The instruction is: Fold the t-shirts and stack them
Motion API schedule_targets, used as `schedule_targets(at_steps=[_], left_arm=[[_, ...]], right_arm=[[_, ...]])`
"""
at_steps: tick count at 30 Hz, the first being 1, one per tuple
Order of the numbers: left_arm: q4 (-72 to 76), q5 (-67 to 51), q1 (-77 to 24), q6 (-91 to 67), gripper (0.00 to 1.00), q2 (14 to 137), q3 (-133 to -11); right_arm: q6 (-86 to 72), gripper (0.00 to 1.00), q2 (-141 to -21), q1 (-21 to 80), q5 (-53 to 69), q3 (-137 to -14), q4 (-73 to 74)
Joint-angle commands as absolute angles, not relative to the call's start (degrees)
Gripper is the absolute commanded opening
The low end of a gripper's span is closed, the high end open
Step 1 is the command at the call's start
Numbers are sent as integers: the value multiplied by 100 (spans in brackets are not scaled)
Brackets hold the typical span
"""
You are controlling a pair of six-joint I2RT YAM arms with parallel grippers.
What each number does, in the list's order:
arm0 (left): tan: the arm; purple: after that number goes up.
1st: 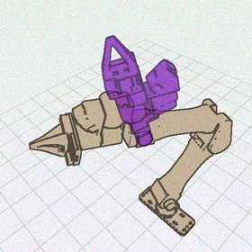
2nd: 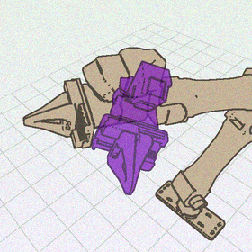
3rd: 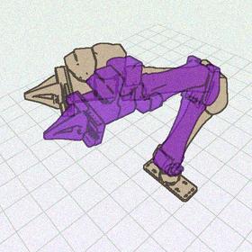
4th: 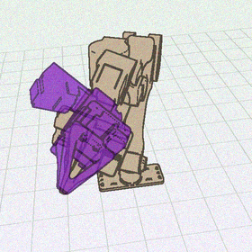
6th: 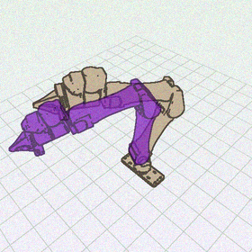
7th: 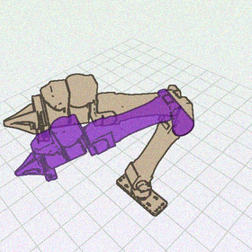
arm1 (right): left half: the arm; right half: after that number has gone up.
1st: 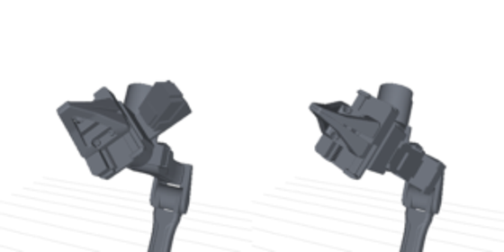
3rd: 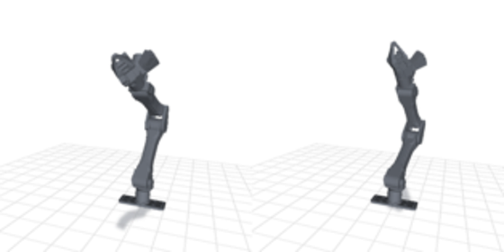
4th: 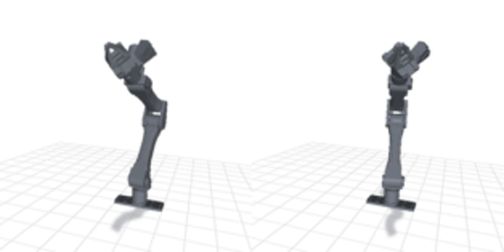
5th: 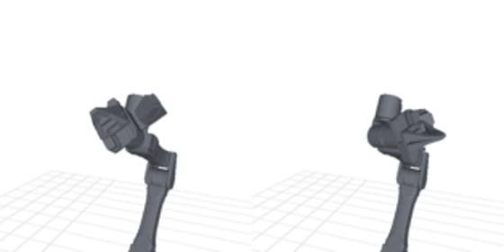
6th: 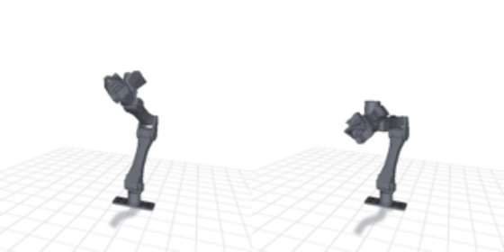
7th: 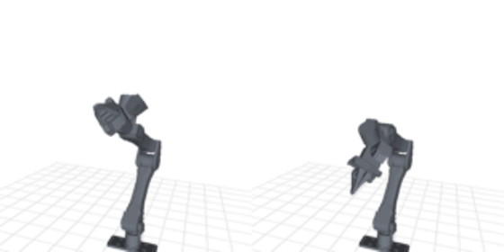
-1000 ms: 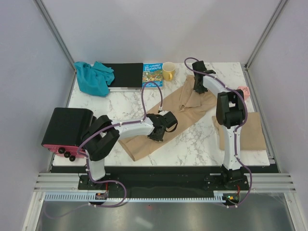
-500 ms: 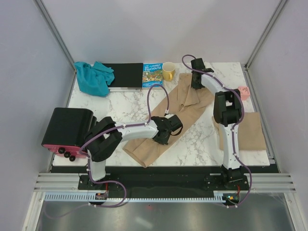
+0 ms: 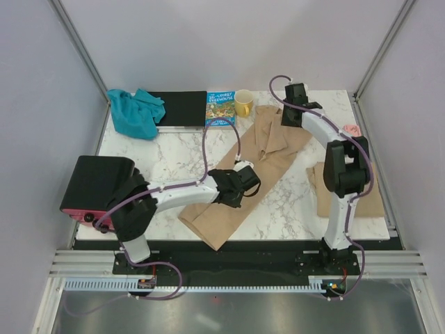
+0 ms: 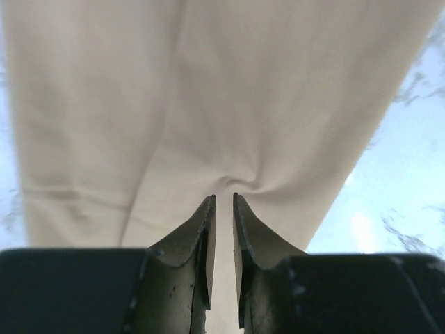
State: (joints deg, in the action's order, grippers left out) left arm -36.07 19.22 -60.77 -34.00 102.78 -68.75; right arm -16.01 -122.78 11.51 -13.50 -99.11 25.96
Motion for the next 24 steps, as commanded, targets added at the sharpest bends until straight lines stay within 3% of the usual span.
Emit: schedule_targets(at_steps=[1, 4, 8, 13, 24], left_arm=[[-3515, 2741, -5916, -3270, 26, 8949, -6882], [-3586, 2708, -5574, -3164, 33, 8440, -6733], [-3770, 2821, -5221, -2962, 32, 8341, -6478], [-3700, 2637, -4931, -3076, 20, 8718, -6276], [-3138, 2163, -4887, -3182, 6, 10098, -6108]], right_arm=[[-1661, 36, -10794, 1169, -1520, -9337, 2091], [-1731, 37, -10354, 1169, -1783, -8748, 2135], [-1775, 37, -10458, 1169, -1995, -8429, 2197], [-1872, 36, -11012, 1160, -1943, -8621, 2241], [-1933, 32, -11997, 1081, -2337, -8982, 2478]])
